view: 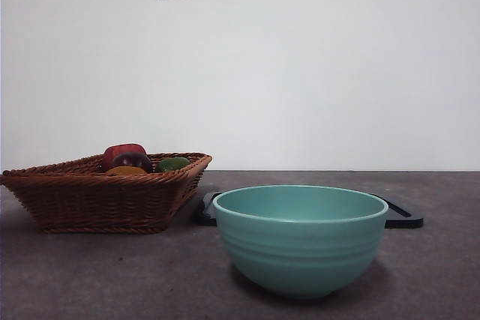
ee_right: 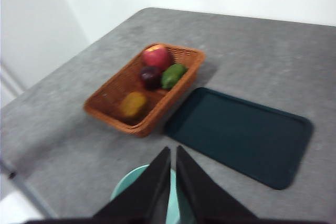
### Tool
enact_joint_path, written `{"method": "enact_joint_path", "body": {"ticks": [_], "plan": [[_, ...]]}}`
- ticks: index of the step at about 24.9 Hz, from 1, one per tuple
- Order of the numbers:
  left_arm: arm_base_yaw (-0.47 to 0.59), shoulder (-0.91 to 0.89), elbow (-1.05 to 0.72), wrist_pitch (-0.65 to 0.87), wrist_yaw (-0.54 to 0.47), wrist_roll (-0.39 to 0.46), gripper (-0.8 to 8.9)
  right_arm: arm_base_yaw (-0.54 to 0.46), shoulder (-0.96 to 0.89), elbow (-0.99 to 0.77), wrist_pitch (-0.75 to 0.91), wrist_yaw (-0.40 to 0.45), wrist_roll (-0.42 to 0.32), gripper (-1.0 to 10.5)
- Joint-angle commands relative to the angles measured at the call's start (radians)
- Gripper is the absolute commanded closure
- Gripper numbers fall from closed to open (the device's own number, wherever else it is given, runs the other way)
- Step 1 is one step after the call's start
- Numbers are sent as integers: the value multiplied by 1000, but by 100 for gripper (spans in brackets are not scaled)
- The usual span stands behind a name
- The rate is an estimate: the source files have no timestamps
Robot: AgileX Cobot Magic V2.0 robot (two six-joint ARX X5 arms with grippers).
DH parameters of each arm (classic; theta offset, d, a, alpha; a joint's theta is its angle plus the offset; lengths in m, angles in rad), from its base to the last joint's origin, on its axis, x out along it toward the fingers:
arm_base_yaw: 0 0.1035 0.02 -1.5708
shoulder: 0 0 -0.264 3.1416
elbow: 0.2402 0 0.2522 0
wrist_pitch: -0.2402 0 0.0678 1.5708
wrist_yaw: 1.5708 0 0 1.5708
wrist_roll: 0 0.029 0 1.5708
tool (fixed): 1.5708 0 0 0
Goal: Pick up the wifruite, put it on the bowl, pick up the plate, put it on desk
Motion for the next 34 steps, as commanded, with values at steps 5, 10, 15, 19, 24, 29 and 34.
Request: {"method": "enact_joint_path", "body": {"ticks": [5,10,15,19,24,29,34], "plan": [[-4,-19,23,-90,7,31,794,4,3,19,-40,-34,-23,936],[-4,-24,23,-163,9,31,789,4,3,19,-50,-32,-26,936],[-4,-24,23,-179,8,31,570,4,3,19,-47,-18,-26,915],[-4,-24,23,-178,9,30,248,4,3,19,-47,7,-25,546],[-4,-24,23,-178,8,30,149,4,3,19,-46,11,-25,317],[-4,-24,23,-177,8,29,159,4,3,19,-46,11,-25,317],[-4,-10,23,-151,8,32,162,4,3,19,-46,10,-25,317]]}}
